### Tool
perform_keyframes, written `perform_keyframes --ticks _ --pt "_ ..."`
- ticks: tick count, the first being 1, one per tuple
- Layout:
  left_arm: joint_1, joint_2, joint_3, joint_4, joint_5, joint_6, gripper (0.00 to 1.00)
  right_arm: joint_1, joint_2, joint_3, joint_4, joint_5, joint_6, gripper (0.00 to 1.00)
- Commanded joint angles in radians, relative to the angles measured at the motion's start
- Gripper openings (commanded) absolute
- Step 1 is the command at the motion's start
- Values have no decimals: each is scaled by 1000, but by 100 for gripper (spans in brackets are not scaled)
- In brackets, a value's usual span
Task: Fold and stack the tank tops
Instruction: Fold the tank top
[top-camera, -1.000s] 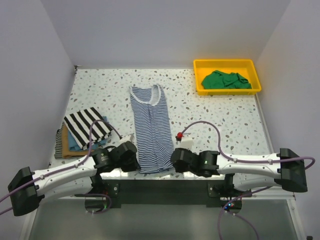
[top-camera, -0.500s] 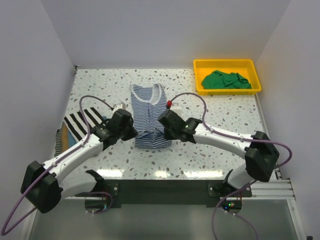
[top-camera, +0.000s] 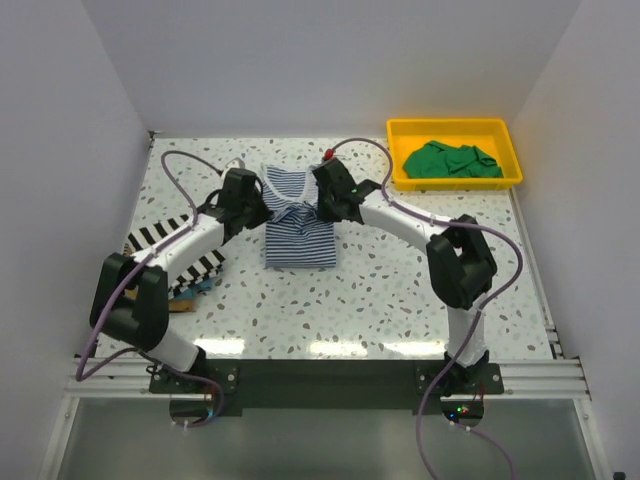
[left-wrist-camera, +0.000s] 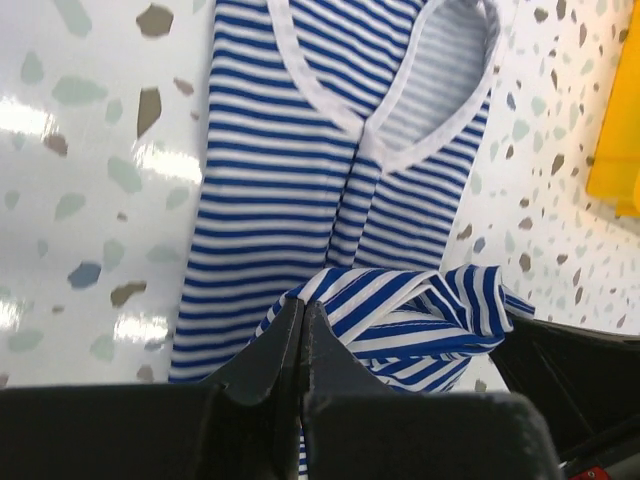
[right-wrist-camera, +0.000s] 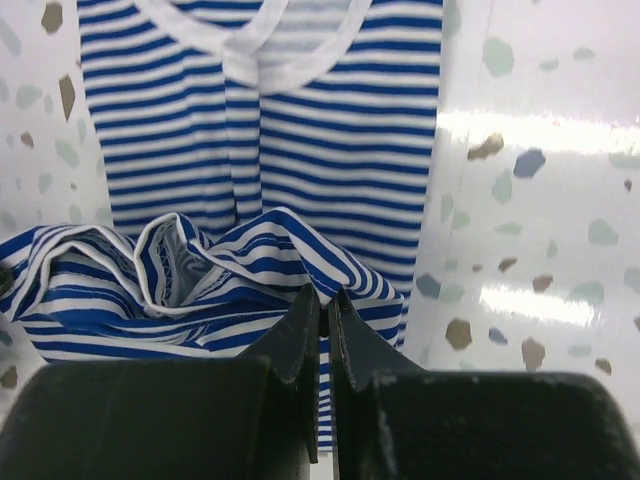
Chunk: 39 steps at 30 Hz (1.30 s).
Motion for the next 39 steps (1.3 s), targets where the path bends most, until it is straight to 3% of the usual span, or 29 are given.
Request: perform_keyframes --ticks 1,2,6,7,8,11,12,13,16,18,19,20,21,23,26,28,39 --pt "39 84 84 124 30 31 0 -46 100 122 19 -62 -50 2" --pt "56 128 96 139 38 33 0 -54 123 156 20 -68 -55 12" --pt "113 254 132 277 98 45 2 -87 197 208 48 -94 -55 27" --pt "122 276 135 315 98 47 12 -98 208 219 62 -87 -59 32" --pt "131 318 138 360 163 63 21 -106 221 244 65 -86 -64 44" --pt "159 383 208 357 182 70 34 -121 229 284 59 -74 -79 57" --pt "167 383 217 374 191 76 43 -123 215 288 50 -68 -82 57" --pt "170 379 221 372 194 82 62 -123 202 285 43 -62 -84 57" --pt "176 314 186 389 187 94 65 -114 111 200 60 -37 -81 56" --pt "174 247 146 344 150 70 62 -95 59 124 71 -33 -72 51" --pt "171 222 126 336 136 58 56 -74 47 100 95 -31 -72 47" --pt "151 172 80 337 121 32 51 -63 42 71 103 -28 -66 36" --pt "139 153 63 343 121 24 46 -55 39 61 109 -31 -64 36" --pt "90 127 35 336 112 -2 30 -43 63 69 119 -34 -52 33" --pt "52 145 26 334 113 -27 10 -44 126 116 105 -66 -46 19" --pt "49 175 29 345 122 -35 0 -44 151 132 114 -94 -43 19" --pt "110 489 247 368 188 21 0 -121 343 307 102 -96 -61 19"
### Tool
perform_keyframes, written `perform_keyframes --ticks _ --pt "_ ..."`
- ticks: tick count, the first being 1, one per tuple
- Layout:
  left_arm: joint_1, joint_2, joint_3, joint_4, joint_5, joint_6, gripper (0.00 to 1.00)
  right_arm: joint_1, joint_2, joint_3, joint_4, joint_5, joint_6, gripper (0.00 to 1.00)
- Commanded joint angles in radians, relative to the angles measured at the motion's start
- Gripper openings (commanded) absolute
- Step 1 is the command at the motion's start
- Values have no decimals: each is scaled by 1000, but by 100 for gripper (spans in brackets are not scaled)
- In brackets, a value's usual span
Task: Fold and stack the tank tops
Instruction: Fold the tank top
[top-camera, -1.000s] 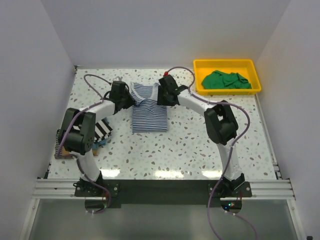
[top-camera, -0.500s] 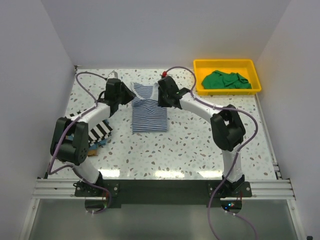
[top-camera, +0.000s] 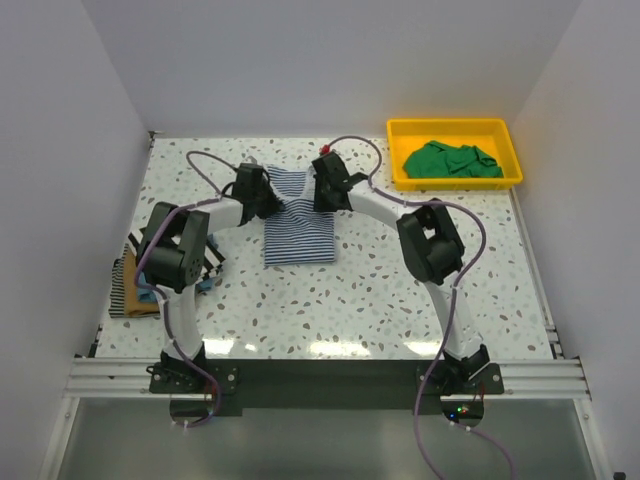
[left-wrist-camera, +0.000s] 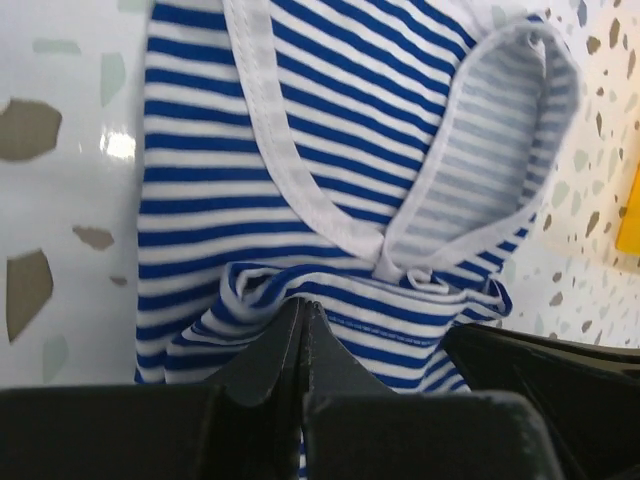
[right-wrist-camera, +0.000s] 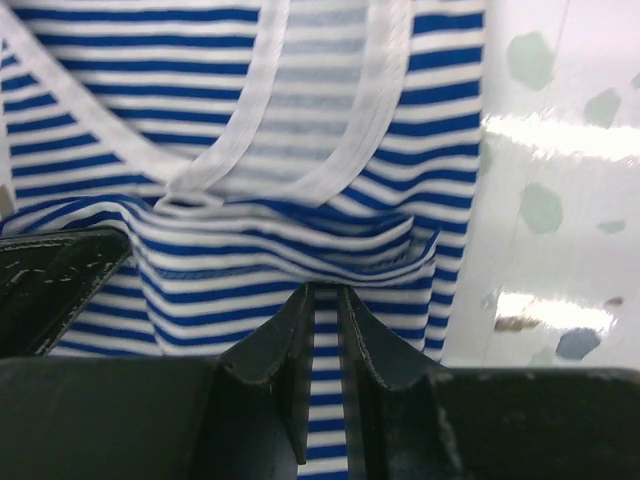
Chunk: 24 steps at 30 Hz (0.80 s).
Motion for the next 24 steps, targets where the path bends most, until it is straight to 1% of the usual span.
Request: perform_keyframes --ticks 1,4,9,14,16,17,19,20,21,24 --pt "41 68 109 52 21 30 0 -47 43 85 17 -14 -8 19" --pt "61 115 164 26 22 25 0 -92 71 91 19 -55 24 19" --pt "90 134 147 59 75 -7 2 -144 70 66 32 -120 57 21" --pt "101 107 155 65 90 11 3 -152 2 34 52 -131 58 28" --pt "101 68 146 81 108 27 8 -152 -30 2 72 -132 52 30" --pt "99 51 136 117 122 31 11 -152 -74 -15 80 -132 49 30" --pt "99 -2 109 140 150 25 20 -144 -126 -83 118 -132 51 30" --pt "98 -22 100 151 151 24 30 -140 -166 -105 130 -131 49 30" --pt "96 -42 89 151 147 24 33 -124 -185 -122 132 -117 45 29" --pt "79 -128 26 145 136 15 35 -86 -225 -167 127 -80 20 28"
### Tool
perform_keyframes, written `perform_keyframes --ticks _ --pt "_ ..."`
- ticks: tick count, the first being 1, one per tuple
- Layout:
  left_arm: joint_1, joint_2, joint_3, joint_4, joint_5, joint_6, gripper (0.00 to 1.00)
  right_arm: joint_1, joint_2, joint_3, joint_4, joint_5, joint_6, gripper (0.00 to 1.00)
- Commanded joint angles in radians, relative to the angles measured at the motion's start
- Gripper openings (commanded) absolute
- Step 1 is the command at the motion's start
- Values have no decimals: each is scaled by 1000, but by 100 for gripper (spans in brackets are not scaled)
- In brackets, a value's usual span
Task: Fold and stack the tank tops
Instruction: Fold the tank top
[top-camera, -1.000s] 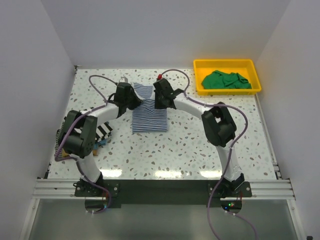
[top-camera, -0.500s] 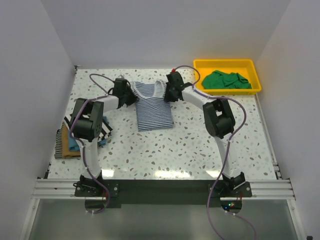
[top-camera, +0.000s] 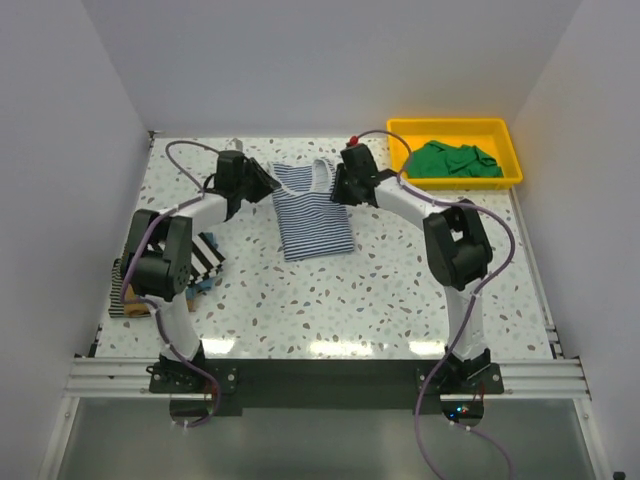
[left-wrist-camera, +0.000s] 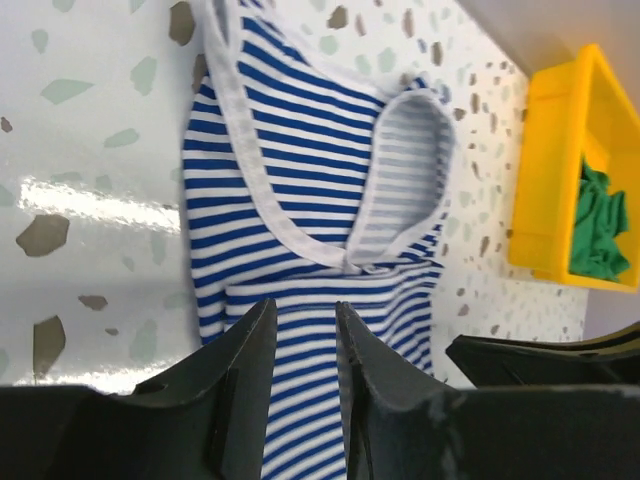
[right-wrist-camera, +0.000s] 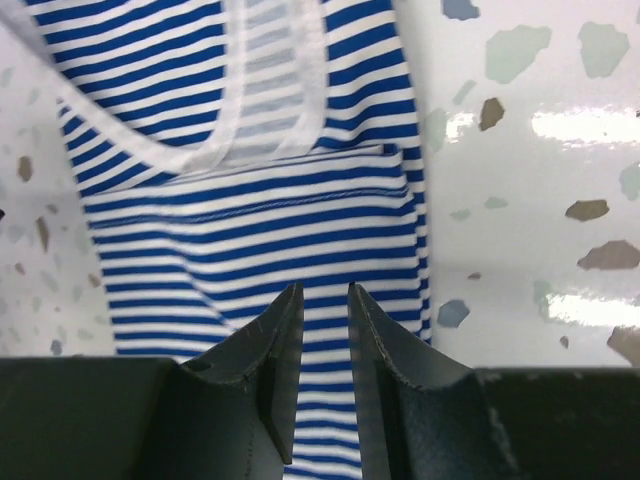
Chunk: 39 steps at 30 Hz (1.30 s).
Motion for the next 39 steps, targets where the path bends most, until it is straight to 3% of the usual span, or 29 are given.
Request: perform_keyframes --ticks 1,6,12,16,25,31,34,35,39 --pt "-33 -166 -74 84 11 3 35 56 -120 -51 61 36 -35 28" --pt "-126 -225 -194 125 8 -32 31 148 -129 -108 52 163 -64 27" --pt "-203 -200 -301 202 29 -81 27 187 -84 -170 47 171 -41 24" --pt "-225 -307 -432 194 -26 -91 27 239 -133 -310 73 188 -18 24" --pt "-225 -719 -550 -199 -213 6 39 443 -385 -685 153 205 212 22" --pt "-225 -929 -615 -359 -254 14 42 627 -567 -860 128 257 360 22" --pt "-223 -961 -648 -360 -246 24 42 642 -647 -894 84 280 378 27" --pt "-225 -948 -665 -347 -230 26 41 642 -667 -892 53 295 370 35" --pt "-225 -882 -684 -272 -148 37 39 595 -756 -824 -43 361 306 50"
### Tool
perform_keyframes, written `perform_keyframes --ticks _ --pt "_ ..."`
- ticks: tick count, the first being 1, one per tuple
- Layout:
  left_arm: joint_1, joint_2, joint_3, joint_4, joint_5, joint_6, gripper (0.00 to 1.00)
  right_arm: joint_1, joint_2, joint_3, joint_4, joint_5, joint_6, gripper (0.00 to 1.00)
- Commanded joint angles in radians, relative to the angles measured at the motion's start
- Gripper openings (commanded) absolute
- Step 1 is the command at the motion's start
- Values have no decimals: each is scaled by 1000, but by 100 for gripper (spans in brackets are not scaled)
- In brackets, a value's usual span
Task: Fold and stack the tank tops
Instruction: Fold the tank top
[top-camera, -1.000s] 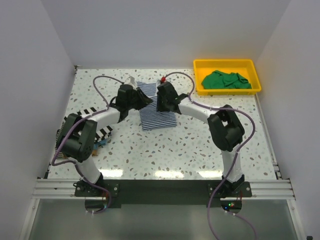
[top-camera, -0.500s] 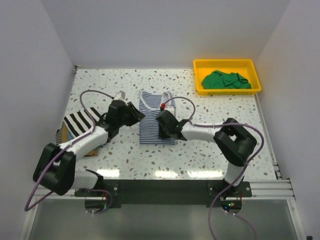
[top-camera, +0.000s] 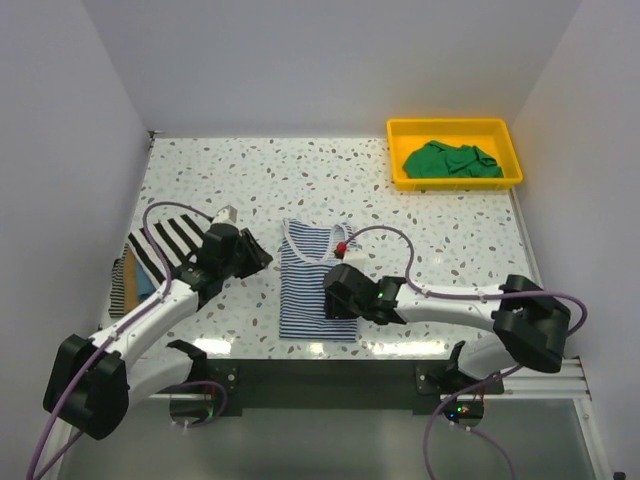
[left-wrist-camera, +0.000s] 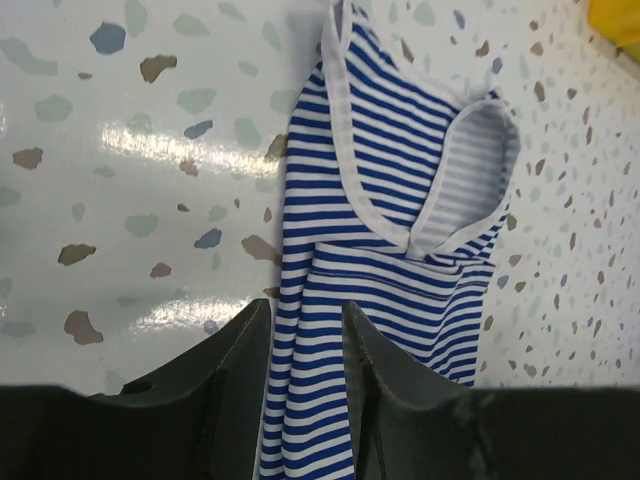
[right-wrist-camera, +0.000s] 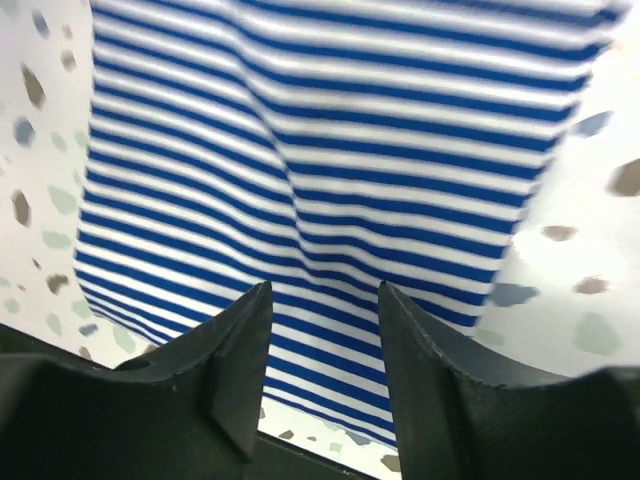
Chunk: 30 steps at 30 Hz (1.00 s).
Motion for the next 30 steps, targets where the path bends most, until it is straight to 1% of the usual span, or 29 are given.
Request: perform_keyframes --ticks 1,2,4,5,7,8,9,10,11,13,15,18,21,22,23,26,30 --pt "-1 48 -17 43 62 41 39 -55 -102 72 -107 102 -27 51" --pt "-1 66 -17 49 66 46 39 -109 -120 77 -119 101 -38 52" --pt "-1 77 -14 52 83 50 36 -170 -145 74 -143 81 -68 50" --pt "-1 74 -17 51 97 53 36 -221 -160 74 -152 38 -84 50" --pt "-1 59 -29 14 125 55 36 -232 -176 83 -215 32 -104 50" --pt "-1 32 -37 0 135 55 37 -234 -202 76 -224 3 -104 50" --pt "-1 15 -55 -27 170 55 40 -232 -222 50 -228 -14 -95 50" --pt "-2 -4 -69 -46 189 53 51 -231 -242 30 -232 -33 -84 49" --pt "-4 -37 -78 -72 200 47 53 -231 -280 11 -233 -72 -70 49" --pt "-13 -71 -110 -142 240 32 55 -229 -318 -41 -261 -100 -30 48" --pt "-33 -116 -136 -219 255 20 56 -220 -379 -91 -287 -138 2 48" --pt "-59 -166 -170 -282 278 -8 55 -208 -439 -151 -291 -206 45 48" --pt "-123 -214 -227 -287 307 -65 52 -154 -446 -200 -256 -249 114 48" --pt "-124 -217 -227 -285 309 -65 51 -140 -441 -210 -256 -251 114 48" --pt "-154 -220 -244 -278 310 -83 51 -126 -435 -228 -230 -255 144 48" --pt "-205 -205 -267 -246 321 -115 51 -82 -417 -254 -169 -266 201 48" --pt "-258 -182 -281 -216 312 -149 51 -62 -409 -285 -133 -255 253 48"
